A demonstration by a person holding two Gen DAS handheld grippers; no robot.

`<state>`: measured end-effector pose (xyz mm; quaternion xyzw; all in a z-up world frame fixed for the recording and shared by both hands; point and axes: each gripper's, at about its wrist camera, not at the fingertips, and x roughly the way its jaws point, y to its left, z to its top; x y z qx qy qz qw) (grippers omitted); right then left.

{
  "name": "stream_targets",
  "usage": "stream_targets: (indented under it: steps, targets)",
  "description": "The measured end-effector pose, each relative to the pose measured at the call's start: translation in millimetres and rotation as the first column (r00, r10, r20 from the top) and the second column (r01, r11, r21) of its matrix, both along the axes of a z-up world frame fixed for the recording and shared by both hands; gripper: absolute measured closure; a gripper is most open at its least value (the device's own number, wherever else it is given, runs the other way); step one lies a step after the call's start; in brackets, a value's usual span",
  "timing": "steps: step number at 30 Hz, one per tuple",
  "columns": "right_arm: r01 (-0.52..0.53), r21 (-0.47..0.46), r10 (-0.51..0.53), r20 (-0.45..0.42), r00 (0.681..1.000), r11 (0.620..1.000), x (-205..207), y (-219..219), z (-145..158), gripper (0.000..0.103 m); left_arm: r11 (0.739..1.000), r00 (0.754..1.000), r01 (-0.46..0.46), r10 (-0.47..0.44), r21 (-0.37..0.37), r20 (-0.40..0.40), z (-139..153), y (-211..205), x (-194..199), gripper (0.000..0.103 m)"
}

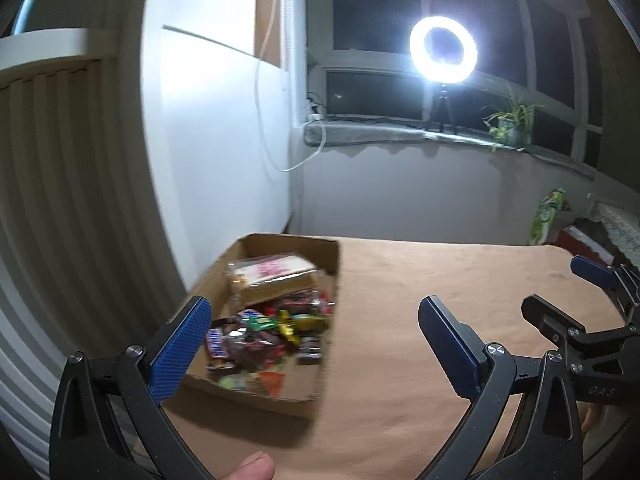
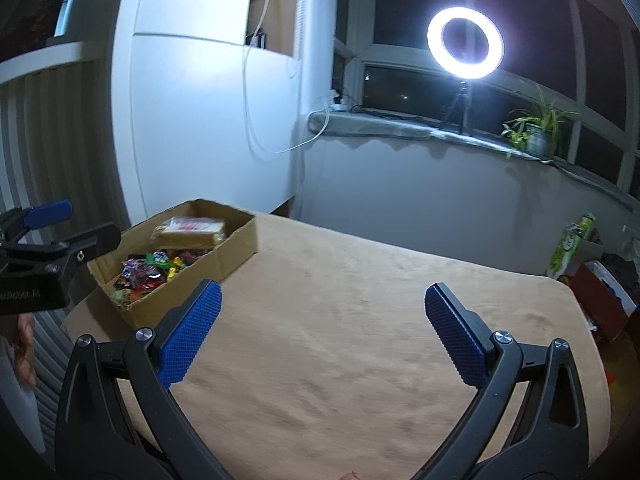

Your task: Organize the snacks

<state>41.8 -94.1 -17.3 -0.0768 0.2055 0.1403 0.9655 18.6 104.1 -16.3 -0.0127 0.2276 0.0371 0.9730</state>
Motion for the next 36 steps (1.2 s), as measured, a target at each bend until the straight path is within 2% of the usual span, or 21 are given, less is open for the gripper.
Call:
stream_targets:
  steps: [14, 21, 36]
  targets:
    - [0.101, 0.034, -0.101, 0.005, 0.995, 0.994, -2, -54, 8, 0.0, 0.996, 0.996, 0.081, -0.081, -0.029, -0.021, 0, -49, 2, 0.0]
    - [0.113, 0.043, -0.113, 0.004, 0.994, 0.993, -2, -63, 7, 0.0, 0.998, 0.996, 0.062, -0.06, 0.026, -0.06, -8, -67, 5, 0.0]
    - [0.121, 0.047, -0.121, 0.003, 0.993, 0.992, -1, -67, 7, 0.0, 0.997, 0.994, 0.073, -0.071, 0.021, -0.077, -7, -73, 2, 0.0]
